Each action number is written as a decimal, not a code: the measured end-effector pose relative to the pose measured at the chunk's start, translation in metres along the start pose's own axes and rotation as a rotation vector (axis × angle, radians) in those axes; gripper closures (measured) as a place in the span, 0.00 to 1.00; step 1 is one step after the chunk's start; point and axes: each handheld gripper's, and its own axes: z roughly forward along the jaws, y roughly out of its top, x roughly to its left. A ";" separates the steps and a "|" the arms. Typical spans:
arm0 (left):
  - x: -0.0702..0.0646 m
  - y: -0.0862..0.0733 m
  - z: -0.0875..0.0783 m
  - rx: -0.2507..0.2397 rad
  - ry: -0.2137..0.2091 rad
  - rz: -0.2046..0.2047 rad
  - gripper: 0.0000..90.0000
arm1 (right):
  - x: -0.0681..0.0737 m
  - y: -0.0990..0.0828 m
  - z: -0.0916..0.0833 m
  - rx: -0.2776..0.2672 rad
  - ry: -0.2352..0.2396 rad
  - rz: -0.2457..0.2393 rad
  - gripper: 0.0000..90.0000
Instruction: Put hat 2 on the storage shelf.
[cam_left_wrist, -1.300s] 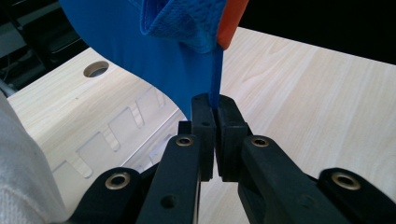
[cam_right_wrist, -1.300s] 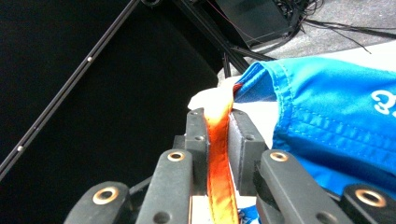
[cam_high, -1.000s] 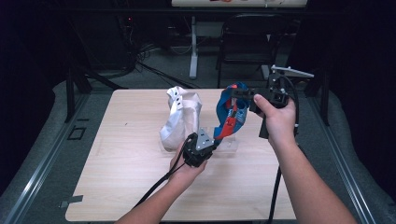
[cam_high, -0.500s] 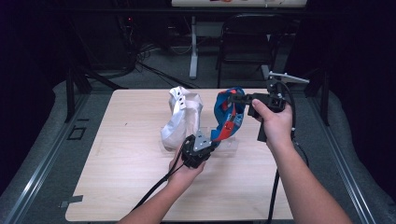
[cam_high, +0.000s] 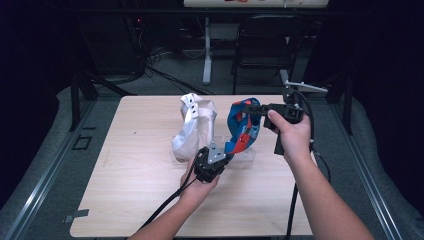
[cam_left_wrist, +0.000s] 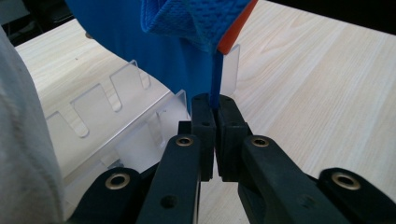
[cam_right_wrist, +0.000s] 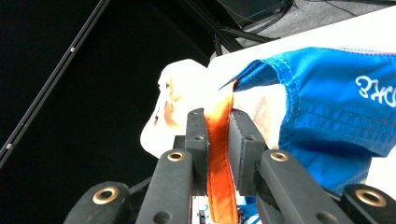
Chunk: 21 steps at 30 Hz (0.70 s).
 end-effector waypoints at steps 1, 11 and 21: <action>-0.001 -0.001 0.001 0.010 0.003 0.006 0.98 | -0.001 -0.001 0.001 -0.001 -0.003 0.000 0.88; -0.002 -0.009 0.006 0.017 0.008 -0.004 0.98 | -0.011 -0.007 0.004 0.016 -0.018 0.020 0.88; -0.001 -0.012 0.004 0.017 0.010 -0.014 0.97 | -0.014 -0.010 0.007 0.018 -0.044 0.010 0.88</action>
